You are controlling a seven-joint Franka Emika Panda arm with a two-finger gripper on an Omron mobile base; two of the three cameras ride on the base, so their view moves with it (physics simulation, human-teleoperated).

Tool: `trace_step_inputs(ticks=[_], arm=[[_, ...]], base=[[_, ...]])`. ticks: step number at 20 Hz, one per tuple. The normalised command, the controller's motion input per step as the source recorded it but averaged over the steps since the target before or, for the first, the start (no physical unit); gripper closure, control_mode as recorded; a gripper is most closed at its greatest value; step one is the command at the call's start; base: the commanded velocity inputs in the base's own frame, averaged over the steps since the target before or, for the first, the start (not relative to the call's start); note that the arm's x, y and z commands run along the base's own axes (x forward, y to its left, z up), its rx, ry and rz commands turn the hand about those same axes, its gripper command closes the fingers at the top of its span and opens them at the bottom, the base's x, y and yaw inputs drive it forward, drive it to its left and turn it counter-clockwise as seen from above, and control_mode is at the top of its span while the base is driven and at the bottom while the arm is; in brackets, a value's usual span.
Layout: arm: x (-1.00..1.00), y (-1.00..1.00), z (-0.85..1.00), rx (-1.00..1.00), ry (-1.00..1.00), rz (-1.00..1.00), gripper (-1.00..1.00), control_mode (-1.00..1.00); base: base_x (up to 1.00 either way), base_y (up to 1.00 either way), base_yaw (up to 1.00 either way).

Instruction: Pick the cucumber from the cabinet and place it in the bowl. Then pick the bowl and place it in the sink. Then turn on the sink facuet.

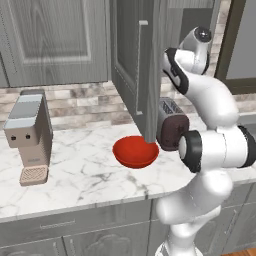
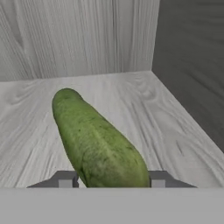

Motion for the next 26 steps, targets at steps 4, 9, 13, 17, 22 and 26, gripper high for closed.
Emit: trace_step_inputs(ticks=[4, 9, 13, 17, 22, 26], arm=[[-1.00, 0.03, 0.00, 0.00, 0.00, 0.12, 1.00, -1.00], [-1.00, 0.01, 0.03, 0.00, -0.04, 0.15, 1.00, -1.00], [-1.00, 0.00, 0.01, 0.00, 0.00, 0.19, 1.00, -1.00], [-1.00, 0.00, 0.00, -0.01, 0.00, 0.18, 1.00, -1.00], [-1.00, 0.00, 0.00, -0.02, 0.00, 0.22, 1.00, -1.00], [-0.93, 0.00, -0.01, -0.02, 0.00, 0.28, 1.00, -1.00]], base=[[0.00, 0.00, 0.00], [0.00, 0.00, 0.00], [0.00, 0.00, 0.00], [0.00, 0.00, 0.00], [0.00, 0.00, 0.00], [0.00, 0.00, 0.00]])
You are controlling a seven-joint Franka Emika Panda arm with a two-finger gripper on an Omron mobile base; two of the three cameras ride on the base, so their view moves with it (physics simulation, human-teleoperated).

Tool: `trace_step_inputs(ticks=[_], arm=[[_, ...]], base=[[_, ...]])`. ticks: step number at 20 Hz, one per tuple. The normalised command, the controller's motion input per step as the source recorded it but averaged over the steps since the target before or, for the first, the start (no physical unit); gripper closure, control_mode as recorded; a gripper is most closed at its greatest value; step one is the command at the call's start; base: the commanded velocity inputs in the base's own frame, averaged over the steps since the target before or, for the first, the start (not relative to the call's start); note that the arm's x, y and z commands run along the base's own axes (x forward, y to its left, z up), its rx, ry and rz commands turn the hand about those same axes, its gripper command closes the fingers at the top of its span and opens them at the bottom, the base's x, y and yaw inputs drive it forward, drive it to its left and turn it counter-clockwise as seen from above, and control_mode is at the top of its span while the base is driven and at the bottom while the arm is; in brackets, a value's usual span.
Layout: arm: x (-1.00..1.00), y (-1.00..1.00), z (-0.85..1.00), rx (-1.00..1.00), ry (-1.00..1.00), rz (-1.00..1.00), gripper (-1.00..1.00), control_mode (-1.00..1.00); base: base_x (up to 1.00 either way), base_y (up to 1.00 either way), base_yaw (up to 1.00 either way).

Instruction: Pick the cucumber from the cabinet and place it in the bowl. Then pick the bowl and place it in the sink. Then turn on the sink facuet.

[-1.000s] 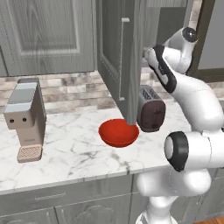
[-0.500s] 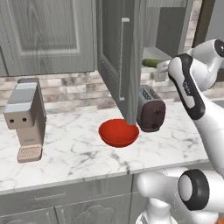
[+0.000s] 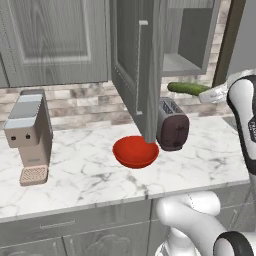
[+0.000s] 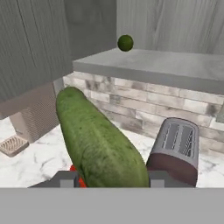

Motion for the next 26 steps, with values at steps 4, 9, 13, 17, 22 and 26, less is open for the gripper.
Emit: trace_step_inputs(ticks=[4, 9, 13, 17, 22, 26], arm=[[-0.65, 0.04, -0.36, -0.05, 0.04, 0.27, 1.00, -1.00], [-0.16, 0.39, -0.76, -0.13, 0.03, 0.20, 1.00, -1.00], [0.25, 0.68, -0.97, -0.17, 0.00, 0.22, 1.00, -1.00], [0.42, 0.53, -0.88, -0.12, 0.00, 0.18, 1.00, -1.00], [0.56, 0.16, -0.72, -0.07, 0.00, 0.09, 1.00, -1.00], [0.59, 0.00, -0.55, -0.02, 0.00, 0.00, 1.00, -1.00]], base=[[0.00, 0.00, 0.00], [0.00, 0.00, 0.00], [0.00, 0.00, 0.00], [0.00, 0.00, 0.00], [0.00, 0.00, 0.00], [0.00, 0.00, 0.00]])
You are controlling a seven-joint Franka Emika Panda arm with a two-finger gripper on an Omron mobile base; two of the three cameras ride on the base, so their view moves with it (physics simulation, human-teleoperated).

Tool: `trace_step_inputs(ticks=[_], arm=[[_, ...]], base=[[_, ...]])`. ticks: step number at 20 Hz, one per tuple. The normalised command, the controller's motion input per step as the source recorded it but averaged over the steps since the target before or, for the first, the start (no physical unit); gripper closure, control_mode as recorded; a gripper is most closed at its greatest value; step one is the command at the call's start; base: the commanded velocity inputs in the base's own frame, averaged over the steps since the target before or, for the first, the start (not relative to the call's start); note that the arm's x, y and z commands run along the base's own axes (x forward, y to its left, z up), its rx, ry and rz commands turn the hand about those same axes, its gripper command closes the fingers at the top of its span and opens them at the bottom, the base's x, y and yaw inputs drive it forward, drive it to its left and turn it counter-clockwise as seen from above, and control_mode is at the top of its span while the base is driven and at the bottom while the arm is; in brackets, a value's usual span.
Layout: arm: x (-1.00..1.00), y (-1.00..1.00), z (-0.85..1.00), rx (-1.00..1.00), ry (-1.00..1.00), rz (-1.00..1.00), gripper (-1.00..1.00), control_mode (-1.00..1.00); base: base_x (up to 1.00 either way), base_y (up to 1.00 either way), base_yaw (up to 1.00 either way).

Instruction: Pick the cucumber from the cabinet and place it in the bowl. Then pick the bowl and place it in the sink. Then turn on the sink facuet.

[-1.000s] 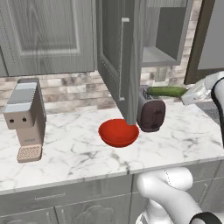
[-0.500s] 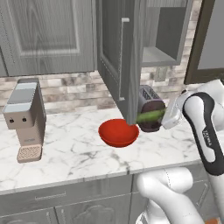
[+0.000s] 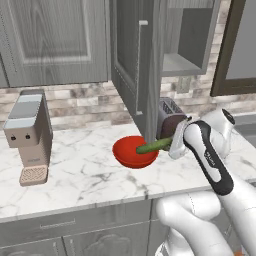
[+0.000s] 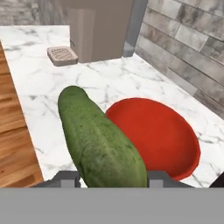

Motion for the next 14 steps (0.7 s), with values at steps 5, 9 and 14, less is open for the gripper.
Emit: trace_step_inputs(ticks=[5, 9, 14], arm=[[0.65, 0.02, -0.36, 0.00, 0.00, 0.00, 1.00, -1.00], [0.27, 0.21, -0.28, -0.02, 0.00, 0.00, 1.00, -1.00], [0.00, 0.20, -0.17, -0.03, 0.00, 0.00, 1.00, -1.00]], base=[[0.00, 0.00, 0.00], [0.00, 0.00, 0.00], [0.00, 0.00, 0.00]])
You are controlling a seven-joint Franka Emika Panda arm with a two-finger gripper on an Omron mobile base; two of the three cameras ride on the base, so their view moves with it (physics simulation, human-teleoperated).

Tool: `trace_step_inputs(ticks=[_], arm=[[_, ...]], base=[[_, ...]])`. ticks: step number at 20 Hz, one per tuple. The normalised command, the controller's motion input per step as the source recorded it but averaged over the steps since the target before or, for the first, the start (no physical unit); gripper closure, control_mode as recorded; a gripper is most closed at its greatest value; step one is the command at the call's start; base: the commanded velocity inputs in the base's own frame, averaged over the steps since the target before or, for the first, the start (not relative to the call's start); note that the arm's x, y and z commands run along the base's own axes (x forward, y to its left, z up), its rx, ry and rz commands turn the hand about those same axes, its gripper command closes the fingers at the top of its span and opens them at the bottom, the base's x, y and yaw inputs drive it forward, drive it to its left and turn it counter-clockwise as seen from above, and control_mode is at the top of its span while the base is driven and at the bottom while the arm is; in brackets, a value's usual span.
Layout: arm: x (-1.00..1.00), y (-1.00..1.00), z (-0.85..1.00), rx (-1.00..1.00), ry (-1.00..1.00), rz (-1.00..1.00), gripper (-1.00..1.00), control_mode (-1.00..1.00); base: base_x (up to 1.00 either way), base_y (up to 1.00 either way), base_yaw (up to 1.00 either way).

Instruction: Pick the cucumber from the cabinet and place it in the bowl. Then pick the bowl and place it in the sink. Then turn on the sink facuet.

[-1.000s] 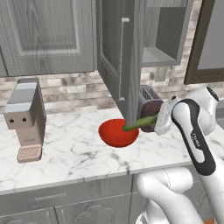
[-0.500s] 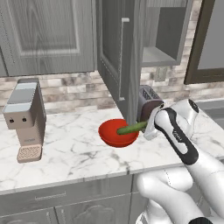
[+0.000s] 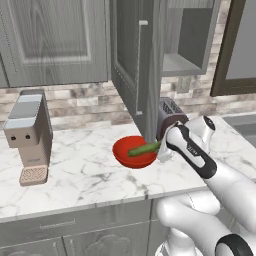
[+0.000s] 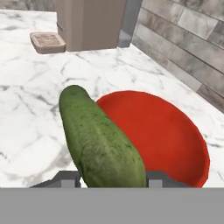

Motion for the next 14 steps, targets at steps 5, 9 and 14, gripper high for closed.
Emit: trace_step_inputs(ticks=[5, 9, 14], arm=[[0.02, 0.18, -0.21, -0.04, 0.00, 0.00, 1.00, -1.00], [0.13, 0.10, -0.19, -0.04, 0.00, 0.00, 1.00, -1.00], [0.31, 0.00, -0.12, -0.02, 0.00, 0.00, 1.00, -1.00]], base=[[0.00, 0.00, 0.00], [0.00, 0.00, 0.00], [0.00, 0.00, 0.00]])
